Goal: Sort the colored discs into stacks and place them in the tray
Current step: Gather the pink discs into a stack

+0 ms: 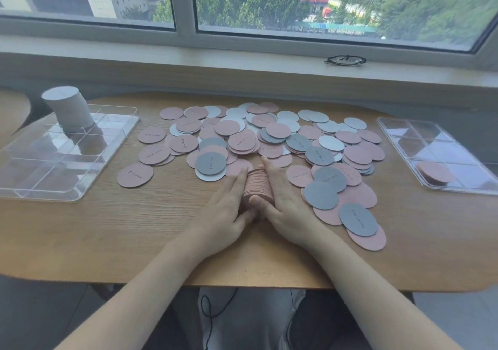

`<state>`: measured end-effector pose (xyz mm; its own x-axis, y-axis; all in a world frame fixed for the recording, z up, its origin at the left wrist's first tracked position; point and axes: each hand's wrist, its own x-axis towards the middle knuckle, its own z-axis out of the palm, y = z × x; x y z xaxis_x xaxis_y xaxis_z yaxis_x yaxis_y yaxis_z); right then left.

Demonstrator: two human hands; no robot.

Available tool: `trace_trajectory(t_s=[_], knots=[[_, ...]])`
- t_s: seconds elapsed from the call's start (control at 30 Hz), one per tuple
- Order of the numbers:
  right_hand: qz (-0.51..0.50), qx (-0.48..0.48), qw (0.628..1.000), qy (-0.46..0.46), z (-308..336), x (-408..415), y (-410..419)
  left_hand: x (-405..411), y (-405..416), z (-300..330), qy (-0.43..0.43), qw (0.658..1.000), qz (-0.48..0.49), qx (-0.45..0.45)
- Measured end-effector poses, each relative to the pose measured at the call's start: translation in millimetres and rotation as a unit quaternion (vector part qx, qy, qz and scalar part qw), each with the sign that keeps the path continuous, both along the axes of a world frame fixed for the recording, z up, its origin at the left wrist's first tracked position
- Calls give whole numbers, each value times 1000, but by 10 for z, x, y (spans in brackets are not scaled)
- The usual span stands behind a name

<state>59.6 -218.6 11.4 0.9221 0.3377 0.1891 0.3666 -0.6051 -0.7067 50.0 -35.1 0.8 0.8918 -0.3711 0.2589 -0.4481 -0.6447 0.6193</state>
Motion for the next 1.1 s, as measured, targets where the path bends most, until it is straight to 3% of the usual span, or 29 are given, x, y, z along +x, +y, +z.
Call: trace_trajectory(t_s=[0.1, 0.23, 0.3, 0.33, 0.4, 0.47, 0.53, 0.67, 0.83, 0.93, 1.0, 1.1], knots=[[13, 28, 1000, 6, -3, 19, -23, 12, -5, 15, 11, 1000, -13, -20], [18, 67, 997, 21, 31, 102, -117, 19, 37, 42, 61, 992, 22, -111], [-41, 65, 996, -36, 67, 176, -186, 17, 49, 61, 67, 990, 30, -118], [-91, 22, 992, -82, 83, 232, -242, 19, 54, 66, 72, 989, 27, -123], [-188, -160, 959, -138, 108, 338, -370, 28, 56, 78, 85, 987, 22, -131], [-218, -328, 914, -98, 107, 393, -465, 34, 50, 84, 96, 986, 21, -131], [-204, -390, 896, -53, 96, 399, -507, 29, 47, 91, 103, 985, 20, -133], [-200, -408, 881, -133, 65, 407, -507, 23, 49, 100, 119, 979, 22, -162], [-217, -285, 902, -242, 61, 403, -456, 19, 52, 100, 116, 978, 26, -173], [-189, -64, 965, -171, 180, 347, -366, 35, 55, 84, 114, 978, 24, -172], [-143, 80, 983, -81, 274, 321, -270, 38, 56, 76, 111, 978, 26, -175], [-88, 137, 986, -38, 264, 362, -149, 53, 61, 62, 96, 977, 42, -185]])
